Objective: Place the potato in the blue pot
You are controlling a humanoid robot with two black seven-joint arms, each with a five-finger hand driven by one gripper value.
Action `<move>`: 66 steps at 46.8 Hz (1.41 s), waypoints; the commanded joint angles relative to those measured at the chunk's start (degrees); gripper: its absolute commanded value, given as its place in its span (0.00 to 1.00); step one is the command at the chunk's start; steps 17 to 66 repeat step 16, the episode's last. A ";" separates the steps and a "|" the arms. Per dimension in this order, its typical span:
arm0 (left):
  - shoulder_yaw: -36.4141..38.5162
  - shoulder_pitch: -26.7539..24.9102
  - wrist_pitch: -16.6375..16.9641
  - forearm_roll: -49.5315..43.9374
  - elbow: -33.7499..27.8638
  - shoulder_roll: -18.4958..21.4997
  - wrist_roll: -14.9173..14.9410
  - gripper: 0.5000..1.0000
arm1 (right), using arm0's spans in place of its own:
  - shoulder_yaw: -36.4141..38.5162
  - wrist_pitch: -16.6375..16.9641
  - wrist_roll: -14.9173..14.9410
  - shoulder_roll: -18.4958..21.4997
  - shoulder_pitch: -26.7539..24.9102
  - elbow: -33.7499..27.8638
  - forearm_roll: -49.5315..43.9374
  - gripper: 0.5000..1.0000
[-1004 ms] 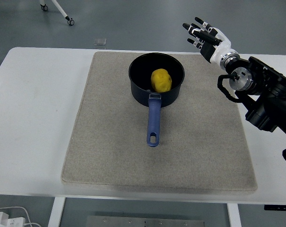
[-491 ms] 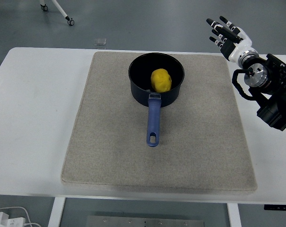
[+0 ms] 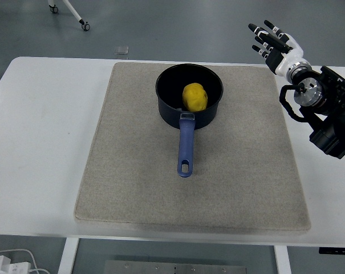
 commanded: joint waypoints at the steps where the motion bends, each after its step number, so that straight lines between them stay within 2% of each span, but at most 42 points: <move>1: -0.02 0.00 0.00 -0.08 0.02 0.00 0.00 1.00 | 0.09 0.00 0.09 0.00 0.00 -0.01 0.02 0.84; 66: -0.02 0.00 0.00 0.01 -0.07 0.00 0.00 1.00 | 0.09 0.26 0.09 -0.61 -0.53 -0.01 0.54 0.84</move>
